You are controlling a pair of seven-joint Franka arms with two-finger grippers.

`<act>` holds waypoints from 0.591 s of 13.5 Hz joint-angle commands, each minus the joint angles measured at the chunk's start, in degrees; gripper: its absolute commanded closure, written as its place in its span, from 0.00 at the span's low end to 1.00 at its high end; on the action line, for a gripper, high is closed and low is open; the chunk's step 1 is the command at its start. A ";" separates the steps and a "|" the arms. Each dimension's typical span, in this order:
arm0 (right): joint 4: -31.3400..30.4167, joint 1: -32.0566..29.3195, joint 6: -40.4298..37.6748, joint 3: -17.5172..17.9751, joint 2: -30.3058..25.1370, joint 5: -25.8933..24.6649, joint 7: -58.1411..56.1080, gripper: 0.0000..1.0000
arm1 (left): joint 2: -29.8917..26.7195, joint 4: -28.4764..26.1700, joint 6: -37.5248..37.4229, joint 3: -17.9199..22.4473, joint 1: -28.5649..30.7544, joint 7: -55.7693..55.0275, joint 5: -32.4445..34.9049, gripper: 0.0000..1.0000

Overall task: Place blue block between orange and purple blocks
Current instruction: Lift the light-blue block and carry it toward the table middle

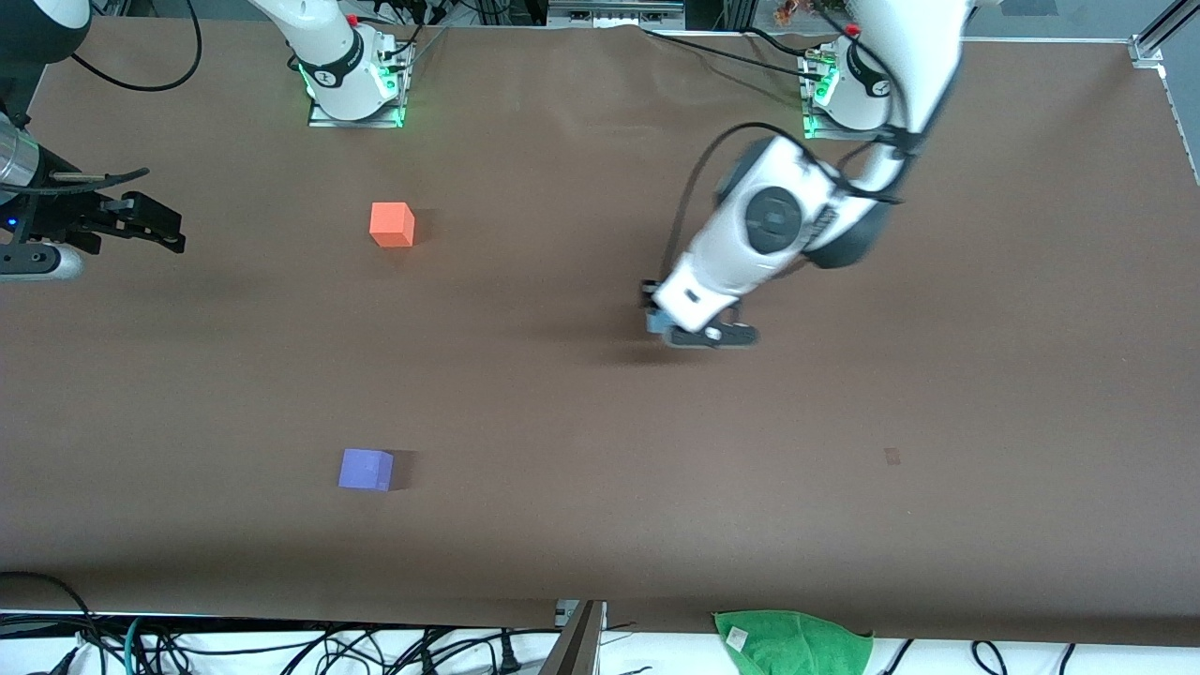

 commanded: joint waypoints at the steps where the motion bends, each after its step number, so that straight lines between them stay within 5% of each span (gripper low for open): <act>1: 1.27 -0.60 -0.46 0.20 0.61 0.52 -0.60 0.00 | 7.66 8.95 2.17 1.53 -6.97 -10.14 0.05 1.00; 4: 1.27 -0.60 -0.46 0.20 0.61 0.61 -0.60 0.00 | 12.58 9.49 13.78 2.05 -13.91 -19.12 0.59 1.00; 8: 1.27 -0.60 -0.46 0.20 0.61 0.61 -0.60 0.00 | 15.76 10.72 14.59 5.13 -18.15 -22.22 1.11 1.00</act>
